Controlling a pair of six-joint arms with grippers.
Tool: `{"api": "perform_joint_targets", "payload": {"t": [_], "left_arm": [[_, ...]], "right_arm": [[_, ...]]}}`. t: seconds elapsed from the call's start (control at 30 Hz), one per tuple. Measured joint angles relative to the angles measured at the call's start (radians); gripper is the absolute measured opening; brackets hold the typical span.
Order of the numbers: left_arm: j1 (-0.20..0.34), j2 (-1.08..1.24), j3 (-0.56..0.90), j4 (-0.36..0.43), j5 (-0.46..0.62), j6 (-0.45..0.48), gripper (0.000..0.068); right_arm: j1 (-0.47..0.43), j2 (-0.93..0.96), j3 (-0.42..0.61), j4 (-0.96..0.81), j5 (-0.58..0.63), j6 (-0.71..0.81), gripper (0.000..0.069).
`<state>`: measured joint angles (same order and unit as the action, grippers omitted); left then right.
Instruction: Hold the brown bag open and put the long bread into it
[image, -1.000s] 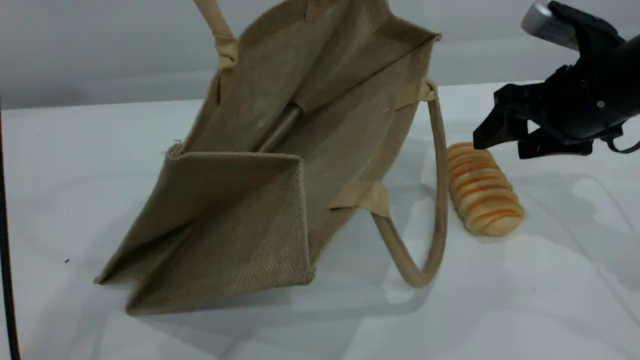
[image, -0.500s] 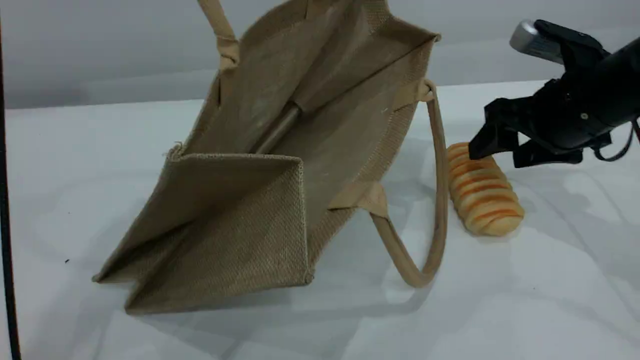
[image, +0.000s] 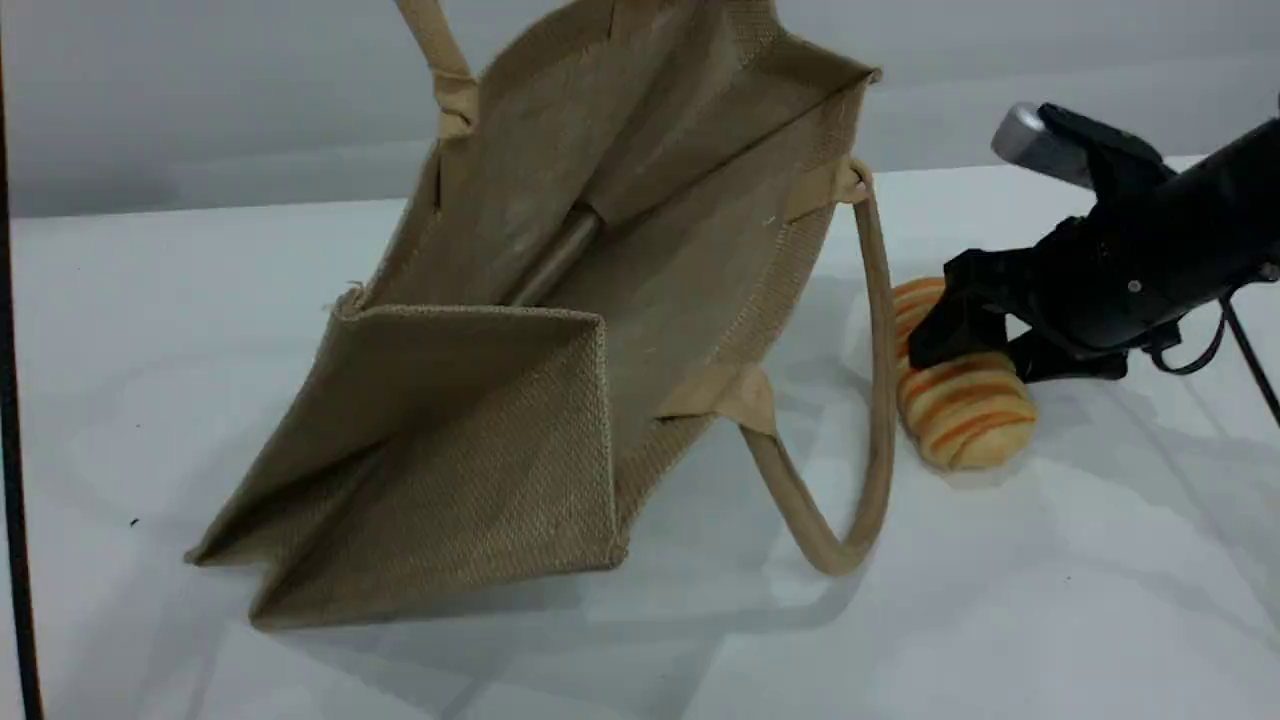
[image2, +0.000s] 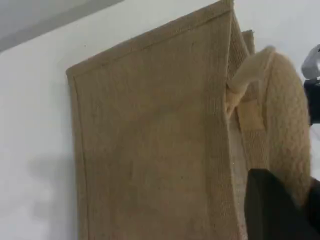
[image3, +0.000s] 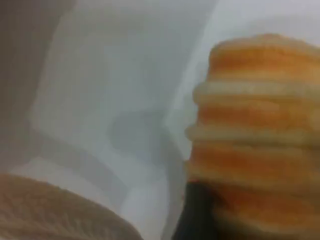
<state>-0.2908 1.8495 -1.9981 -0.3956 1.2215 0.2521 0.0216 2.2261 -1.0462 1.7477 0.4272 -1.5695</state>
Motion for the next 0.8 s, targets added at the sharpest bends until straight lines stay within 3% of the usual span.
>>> {"api": "perform_joint_targets", "payload": {"t": [0.1, 0.2, 0.4, 0.63, 0.8], "left_arm": [[0.0, 0.0, 0.0, 0.0, 0.0, -0.003, 0.0083], [0.0, 0.0, 0.0, 0.0, -0.001, -0.005, 0.0083], [0.0, 0.001, 0.0, 0.001, -0.001, -0.006, 0.0083], [0.0, 0.001, 0.0, 0.001, -0.001, 0.003, 0.0083], [0.0, 0.001, 0.0, -0.051, -0.001, 0.056, 0.0083]], "right_arm": [[0.0, 0.011, 0.0, 0.002, 0.007, 0.0, 0.0485], [0.0, 0.011, 0.0, 0.001, 0.003, 0.0, 0.0428], [-0.001, -0.003, 0.001, -0.007, -0.001, 0.0, 0.0133], [-0.053, -0.154, 0.024, -0.053, -0.04, 0.005, 0.0116], [-0.123, -0.335, 0.101, -0.22, 0.029, 0.159, 0.0109]]}}
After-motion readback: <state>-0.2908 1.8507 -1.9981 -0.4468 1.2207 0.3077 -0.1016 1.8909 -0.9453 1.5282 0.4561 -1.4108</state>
